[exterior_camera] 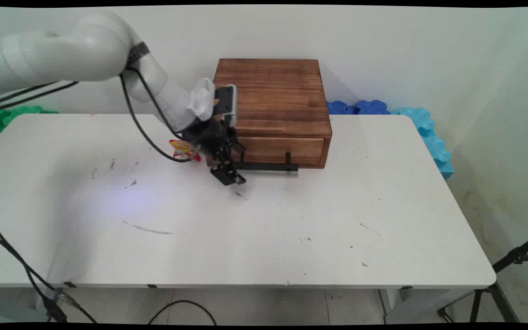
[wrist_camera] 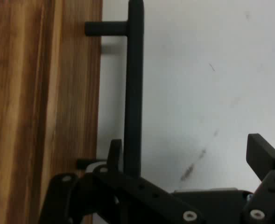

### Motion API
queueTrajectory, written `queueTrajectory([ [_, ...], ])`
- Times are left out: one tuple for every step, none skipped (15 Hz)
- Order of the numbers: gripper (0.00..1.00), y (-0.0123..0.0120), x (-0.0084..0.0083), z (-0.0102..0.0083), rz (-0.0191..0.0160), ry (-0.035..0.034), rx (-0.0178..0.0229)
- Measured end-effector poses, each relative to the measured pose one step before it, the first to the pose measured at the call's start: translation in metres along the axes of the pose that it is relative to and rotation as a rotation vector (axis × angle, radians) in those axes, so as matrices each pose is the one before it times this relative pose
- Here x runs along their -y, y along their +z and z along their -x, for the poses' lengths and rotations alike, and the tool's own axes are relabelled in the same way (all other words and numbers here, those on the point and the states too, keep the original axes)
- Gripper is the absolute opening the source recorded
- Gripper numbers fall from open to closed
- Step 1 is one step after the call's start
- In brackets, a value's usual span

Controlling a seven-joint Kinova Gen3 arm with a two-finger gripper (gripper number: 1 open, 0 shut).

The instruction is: Open the drawer

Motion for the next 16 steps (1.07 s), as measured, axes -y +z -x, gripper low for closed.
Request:
queueTrajectory([
  [1.00, 0.00515, -0.00063, -0.00320, -0.00550, -0.00001, 0.00146],
  [1.00, 0.00598, -0.00069, -0.00374, -0.00591, 0.00026, 0.00170],
  [1.00, 0.00659, -0.00091, -0.00379, -0.00654, -0.00024, 0.00195],
  [1.00, 0.00647, -0.00097, -0.00326, -0.00599, -0.00124, 0.00230],
  [1.00, 0.00361, -0.00050, -0.00193, -0.00271, 0.00007, 0.00119],
  [1.00, 0.00528, -0.00085, -0.00246, -0.00384, -0.00065, 0.00168],
  [1.00, 0.00337, -0.00053, -0.00146, -0.00219, -0.00067, 0.00112],
  [1.00, 0.00485, -0.00098, -0.00178, -0.00242, -0.00133, 0.00173],
  [1.00, 0.00548, -0.00102, -0.00186, -0.00200, -0.00165, 0.00186],
  [1.00, 0.00574, -0.00115, -0.00199, -0.00075, -0.00044, 0.00173],
  [1.00, 0.00399, -0.00070, -0.00117, -0.00048, 0.00011, 0.00137],
  [1.00, 0.00309, -0.00052, -0.00089, -0.00042, 0.00035, 0.00109],
  [1.00, 0.00359, -0.00054, -0.00089, -0.00048, 0.00093, 0.00112],
  [1.00, 0.00442, -0.00059, -0.00108, -0.00050, 0.00176, 0.00141],
  [1.00, 0.00411, -0.00025, -0.00109, -0.00088, 0.00179, 0.00109],
  [1.00, 0.00343, -0.00012, -0.00101, -0.00063, 0.00238, 0.00089],
])
